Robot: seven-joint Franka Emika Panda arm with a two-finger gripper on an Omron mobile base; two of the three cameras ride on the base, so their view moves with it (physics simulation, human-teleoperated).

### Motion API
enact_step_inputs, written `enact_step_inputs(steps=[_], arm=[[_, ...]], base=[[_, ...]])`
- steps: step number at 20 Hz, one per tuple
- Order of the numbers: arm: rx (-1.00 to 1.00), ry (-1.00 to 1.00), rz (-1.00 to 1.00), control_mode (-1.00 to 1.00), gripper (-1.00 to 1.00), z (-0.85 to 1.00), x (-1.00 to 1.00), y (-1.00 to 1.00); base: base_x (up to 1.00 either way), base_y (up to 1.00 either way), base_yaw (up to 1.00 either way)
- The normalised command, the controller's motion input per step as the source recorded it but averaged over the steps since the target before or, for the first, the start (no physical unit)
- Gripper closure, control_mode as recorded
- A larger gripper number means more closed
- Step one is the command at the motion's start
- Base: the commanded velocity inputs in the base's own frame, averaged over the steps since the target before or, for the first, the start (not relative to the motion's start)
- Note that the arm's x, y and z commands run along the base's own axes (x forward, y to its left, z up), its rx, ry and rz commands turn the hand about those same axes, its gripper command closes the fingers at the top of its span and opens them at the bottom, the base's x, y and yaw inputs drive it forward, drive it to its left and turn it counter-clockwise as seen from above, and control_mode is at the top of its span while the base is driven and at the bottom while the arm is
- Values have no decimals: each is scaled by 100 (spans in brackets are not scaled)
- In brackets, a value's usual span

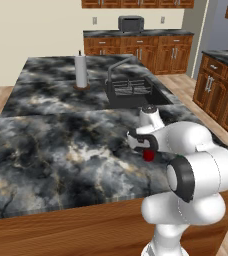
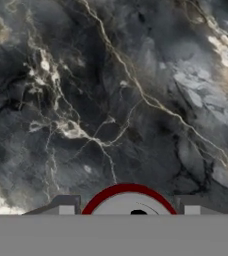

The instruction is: Move the drinks to the dining counter.

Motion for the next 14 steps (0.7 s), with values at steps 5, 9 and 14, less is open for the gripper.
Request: enact_step_inputs(steps=[5,9,14], arm=[[0,-15,0,-100,100,-23,0,-6],[0,-20,0,-100,100,-21,0,-15],[0,-8,0,-100,100,-4,0,-6]], base=[[0,0,0],[0,0,0],[0,0,0]])
